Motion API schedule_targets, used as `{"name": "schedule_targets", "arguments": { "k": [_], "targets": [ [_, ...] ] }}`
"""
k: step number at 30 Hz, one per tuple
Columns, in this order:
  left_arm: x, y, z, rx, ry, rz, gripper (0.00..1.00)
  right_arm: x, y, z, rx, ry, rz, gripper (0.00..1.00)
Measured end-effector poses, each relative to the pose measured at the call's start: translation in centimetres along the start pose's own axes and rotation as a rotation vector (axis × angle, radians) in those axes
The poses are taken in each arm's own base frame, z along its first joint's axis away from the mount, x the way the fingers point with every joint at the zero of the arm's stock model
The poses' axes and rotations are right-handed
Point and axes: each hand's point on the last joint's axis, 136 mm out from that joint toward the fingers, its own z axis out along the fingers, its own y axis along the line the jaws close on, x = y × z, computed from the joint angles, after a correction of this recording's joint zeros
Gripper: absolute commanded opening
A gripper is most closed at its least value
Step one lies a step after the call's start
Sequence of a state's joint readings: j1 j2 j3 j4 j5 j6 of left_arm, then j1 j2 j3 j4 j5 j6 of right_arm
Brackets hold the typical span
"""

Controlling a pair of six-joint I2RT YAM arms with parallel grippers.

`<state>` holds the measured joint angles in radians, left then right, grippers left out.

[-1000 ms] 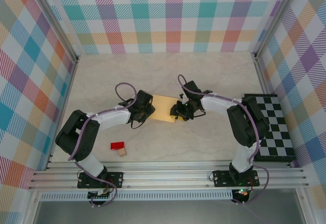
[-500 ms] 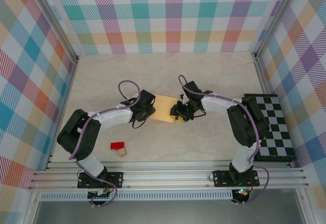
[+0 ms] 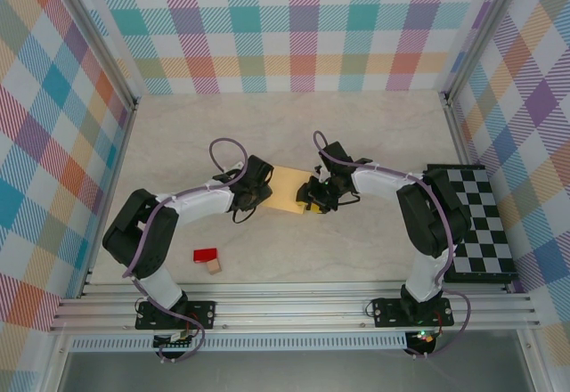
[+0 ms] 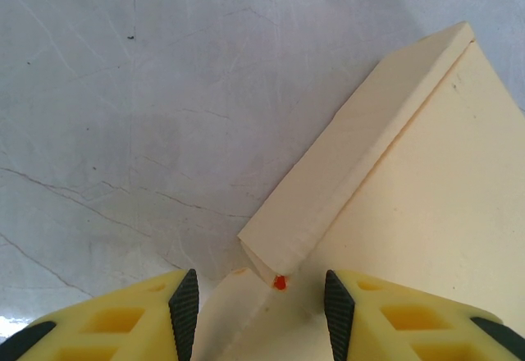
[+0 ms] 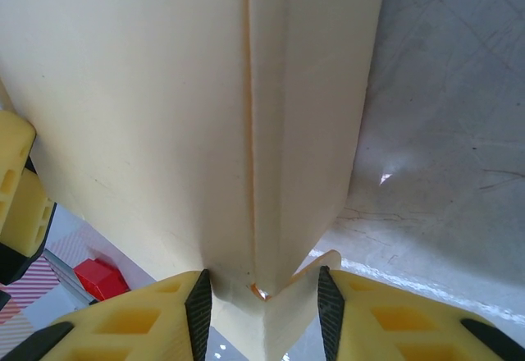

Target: Fold the paper box

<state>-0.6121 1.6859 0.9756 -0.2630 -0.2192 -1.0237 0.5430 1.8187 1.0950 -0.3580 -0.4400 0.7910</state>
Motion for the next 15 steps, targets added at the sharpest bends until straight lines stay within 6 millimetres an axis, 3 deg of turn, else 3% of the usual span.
{"name": "schedule_targets", "arguments": {
  "k": [15],
  "targets": [
    [-0.21, -0.12, 0.07, -0.009, -0.007, 0.003, 0.47, 0.33, -0.03, -0.18, 0.003, 0.012, 0.015, 0.40]
  ]
}}
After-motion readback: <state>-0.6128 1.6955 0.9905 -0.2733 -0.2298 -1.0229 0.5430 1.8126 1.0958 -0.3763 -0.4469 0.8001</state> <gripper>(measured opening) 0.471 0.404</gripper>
